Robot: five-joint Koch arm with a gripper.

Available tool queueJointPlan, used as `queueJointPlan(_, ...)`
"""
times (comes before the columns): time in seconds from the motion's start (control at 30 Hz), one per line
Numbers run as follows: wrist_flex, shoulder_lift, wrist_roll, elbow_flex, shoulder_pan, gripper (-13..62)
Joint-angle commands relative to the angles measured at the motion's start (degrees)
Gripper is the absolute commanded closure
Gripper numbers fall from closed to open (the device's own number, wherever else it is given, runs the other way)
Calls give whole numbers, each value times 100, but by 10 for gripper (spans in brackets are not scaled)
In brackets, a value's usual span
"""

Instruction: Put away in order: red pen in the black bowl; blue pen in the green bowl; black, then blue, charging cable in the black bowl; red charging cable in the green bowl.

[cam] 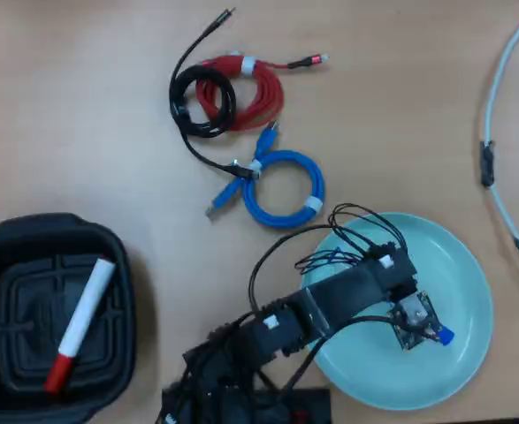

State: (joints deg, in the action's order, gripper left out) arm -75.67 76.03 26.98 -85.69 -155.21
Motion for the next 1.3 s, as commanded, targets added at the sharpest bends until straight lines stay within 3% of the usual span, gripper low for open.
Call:
queueJointPlan(0.0,88,62,-88,185,-123,526)
queueJointPlan(0.1,149,53,-88,62,-237,410)
queueJointPlan(0.33,149,44,-105,35,-334,48)
queueJointPlan(0.47,149,70,-114,70,-316,-62)
queueJointPlan(1.27,-1688,193,79,2399,2953,-72)
